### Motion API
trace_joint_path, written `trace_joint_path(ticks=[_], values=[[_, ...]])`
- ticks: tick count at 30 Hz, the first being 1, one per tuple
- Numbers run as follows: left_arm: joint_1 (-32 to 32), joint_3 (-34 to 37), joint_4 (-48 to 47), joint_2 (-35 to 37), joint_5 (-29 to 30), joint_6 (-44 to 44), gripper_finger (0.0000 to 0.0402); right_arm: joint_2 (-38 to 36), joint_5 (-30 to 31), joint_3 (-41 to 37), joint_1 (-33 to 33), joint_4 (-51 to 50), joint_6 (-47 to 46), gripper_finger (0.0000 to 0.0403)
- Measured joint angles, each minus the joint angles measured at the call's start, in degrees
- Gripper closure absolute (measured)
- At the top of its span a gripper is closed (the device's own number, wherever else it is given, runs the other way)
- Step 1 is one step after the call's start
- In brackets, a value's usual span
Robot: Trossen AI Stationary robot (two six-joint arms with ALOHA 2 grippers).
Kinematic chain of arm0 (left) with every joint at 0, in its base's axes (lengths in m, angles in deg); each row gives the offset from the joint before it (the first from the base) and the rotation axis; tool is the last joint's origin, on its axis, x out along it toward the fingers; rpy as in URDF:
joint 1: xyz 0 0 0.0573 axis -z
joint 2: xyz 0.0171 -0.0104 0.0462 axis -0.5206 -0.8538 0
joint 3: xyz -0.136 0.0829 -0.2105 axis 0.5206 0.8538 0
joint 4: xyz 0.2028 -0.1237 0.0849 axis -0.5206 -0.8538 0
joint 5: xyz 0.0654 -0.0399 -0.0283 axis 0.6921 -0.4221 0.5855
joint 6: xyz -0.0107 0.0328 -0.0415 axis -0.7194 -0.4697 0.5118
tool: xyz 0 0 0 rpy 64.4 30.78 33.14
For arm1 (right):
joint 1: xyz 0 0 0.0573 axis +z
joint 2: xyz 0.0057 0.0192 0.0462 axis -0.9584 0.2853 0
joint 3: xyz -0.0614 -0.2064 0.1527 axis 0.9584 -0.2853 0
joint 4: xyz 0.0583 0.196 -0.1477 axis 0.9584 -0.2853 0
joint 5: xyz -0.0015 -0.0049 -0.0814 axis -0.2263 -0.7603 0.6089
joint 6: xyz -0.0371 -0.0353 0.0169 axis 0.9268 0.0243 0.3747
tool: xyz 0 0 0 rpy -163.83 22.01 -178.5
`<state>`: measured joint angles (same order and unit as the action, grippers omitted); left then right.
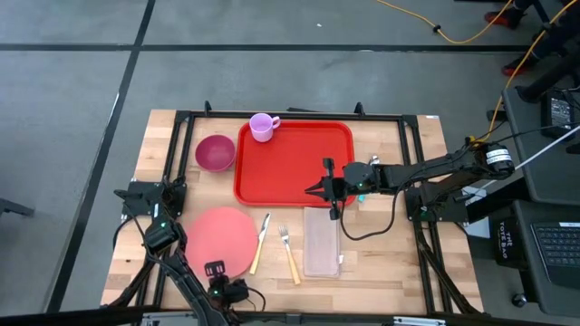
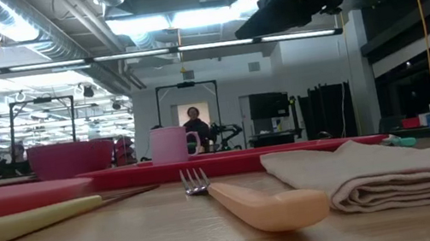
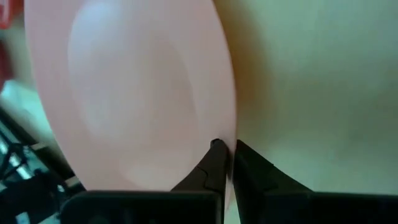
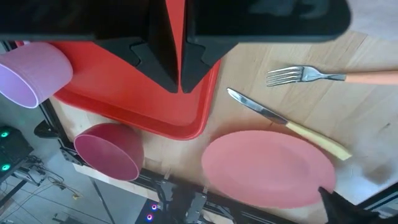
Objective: Set up tray
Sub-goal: Put the pink plate on the bottom left of the orange tray
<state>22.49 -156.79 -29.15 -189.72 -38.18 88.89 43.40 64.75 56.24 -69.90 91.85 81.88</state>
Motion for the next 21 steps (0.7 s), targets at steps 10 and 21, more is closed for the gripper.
trace_joint_path(ticks=[10, 21], values=[[0.0, -1.3, -0.5, 0.1, -0.6, 2.7, 0.0398, 0.0, 0.0, 0.0, 0.0, 0.0, 0.0, 0.0377], [-0.9, -1.3, -0.7, 4.7, 2.2, 2.7, 0.0399, 0.0, -0.1, 0.0, 0.0, 0.0, -0.2, 0.0377]])
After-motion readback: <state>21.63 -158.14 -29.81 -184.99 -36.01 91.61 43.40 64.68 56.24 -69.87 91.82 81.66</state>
